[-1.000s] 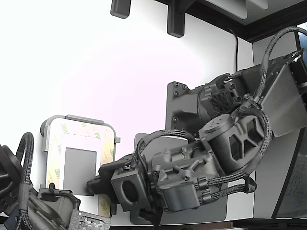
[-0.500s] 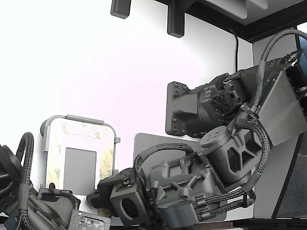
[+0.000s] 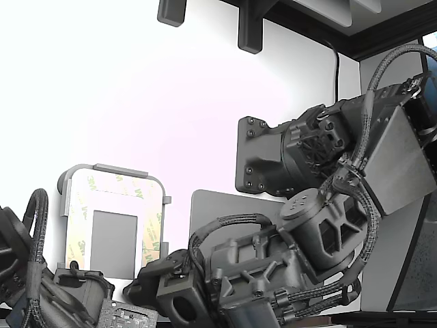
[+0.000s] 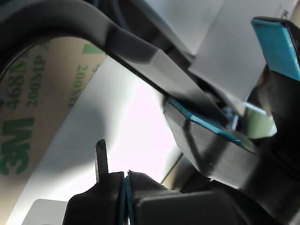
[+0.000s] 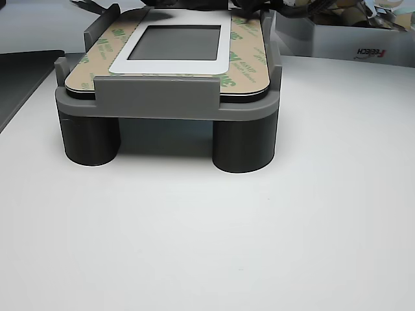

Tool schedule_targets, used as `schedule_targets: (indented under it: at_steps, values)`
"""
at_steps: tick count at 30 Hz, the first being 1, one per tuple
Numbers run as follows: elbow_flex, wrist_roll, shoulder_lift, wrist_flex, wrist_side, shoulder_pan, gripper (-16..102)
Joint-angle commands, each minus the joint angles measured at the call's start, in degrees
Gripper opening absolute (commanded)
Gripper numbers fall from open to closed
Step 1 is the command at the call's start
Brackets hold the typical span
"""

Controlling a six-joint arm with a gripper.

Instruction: Peel off protective film from adhesive tape.

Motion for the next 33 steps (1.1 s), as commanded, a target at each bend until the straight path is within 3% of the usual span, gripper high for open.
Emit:
schedule_targets:
  at_steps: [1, 33]
  values:
    - [-1.3, -0.1, 1.0, -0.4, 0.3, -0.4, -9]
    - [0.2, 1.8, 0.0, -2.0, -1.0, 0.1, -10]
